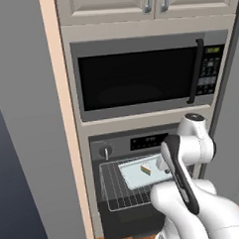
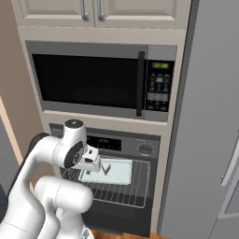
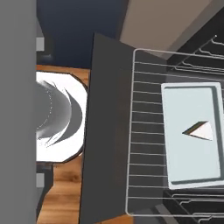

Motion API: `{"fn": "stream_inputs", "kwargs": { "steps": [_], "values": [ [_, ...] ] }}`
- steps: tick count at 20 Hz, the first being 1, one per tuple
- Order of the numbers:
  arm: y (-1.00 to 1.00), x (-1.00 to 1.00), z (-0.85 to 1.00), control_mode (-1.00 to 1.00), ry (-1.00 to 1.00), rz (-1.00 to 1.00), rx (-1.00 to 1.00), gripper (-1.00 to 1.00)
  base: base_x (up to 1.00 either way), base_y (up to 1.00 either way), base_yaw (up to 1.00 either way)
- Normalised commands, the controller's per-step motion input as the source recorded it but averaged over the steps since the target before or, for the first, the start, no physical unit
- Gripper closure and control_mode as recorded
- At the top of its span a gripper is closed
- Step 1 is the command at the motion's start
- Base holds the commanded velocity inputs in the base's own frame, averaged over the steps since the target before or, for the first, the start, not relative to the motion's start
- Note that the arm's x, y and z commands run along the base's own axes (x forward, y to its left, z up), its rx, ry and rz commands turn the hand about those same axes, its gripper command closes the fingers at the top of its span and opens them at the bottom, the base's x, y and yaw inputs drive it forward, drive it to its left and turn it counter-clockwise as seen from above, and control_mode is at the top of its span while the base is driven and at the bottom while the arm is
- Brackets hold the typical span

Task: Take the baked cake out of the oven and place it on the plate for cooling. Then close the oven door.

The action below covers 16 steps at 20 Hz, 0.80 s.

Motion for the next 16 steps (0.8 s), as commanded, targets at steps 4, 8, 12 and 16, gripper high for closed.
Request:
{"fn": "stream_inputs", "kwargs": {
  "steps": [4, 8, 12, 16],
  "values": [
    [0.00, 0.00, -0.41, -1.00, -0.41, 0.00, 0.00, -1.00, 0.00, 0.00, 0.00],
    [0.00, 0.00, -0.52, -1.00, -0.40, 0.00, 0.00, -1.00, 0.00, 0.00, 0.00],
    [0.07, 0.00, -0.60, -1.00, -0.34, 0.00, 0.00, -1.00, 0.00, 0.00, 0.00],
    [0.09, 0.00, -0.55, -1.00, -0.31, 0.00, 0.00, -1.00, 0.00, 0.00, 0.00]
  ]
}}
